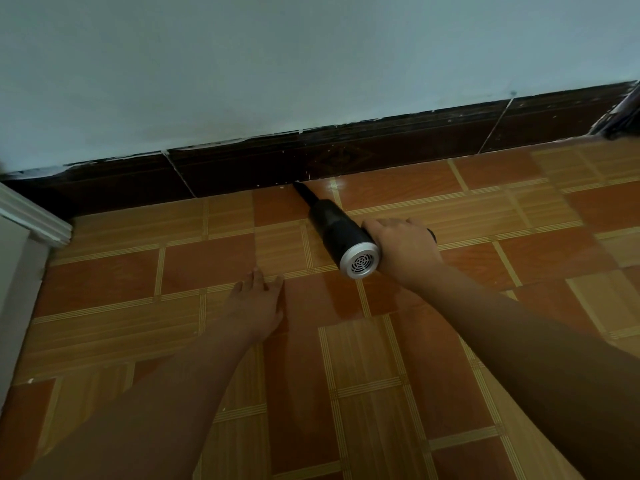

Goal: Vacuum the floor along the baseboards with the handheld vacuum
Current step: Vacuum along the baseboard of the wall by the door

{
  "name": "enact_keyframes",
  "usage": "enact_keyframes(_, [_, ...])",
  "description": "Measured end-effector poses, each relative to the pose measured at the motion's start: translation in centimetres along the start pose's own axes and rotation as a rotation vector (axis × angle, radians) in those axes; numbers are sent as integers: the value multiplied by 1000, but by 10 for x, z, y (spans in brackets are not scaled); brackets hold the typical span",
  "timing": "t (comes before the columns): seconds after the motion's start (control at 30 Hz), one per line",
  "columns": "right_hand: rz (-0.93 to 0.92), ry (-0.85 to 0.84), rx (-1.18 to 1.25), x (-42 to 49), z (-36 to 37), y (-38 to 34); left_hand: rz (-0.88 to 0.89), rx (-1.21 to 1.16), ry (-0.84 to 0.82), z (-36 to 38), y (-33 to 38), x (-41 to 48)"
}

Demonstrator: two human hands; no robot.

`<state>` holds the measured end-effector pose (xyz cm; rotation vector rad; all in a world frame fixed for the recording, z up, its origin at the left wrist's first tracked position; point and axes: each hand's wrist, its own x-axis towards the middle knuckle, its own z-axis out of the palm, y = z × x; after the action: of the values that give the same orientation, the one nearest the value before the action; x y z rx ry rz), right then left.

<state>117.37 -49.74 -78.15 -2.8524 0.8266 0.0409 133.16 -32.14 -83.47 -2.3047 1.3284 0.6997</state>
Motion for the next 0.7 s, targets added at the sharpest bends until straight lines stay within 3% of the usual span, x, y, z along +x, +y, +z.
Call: enact_keyframes(0.7, [36,58,28,-14,1,22,-21,8,13,4,2,5])
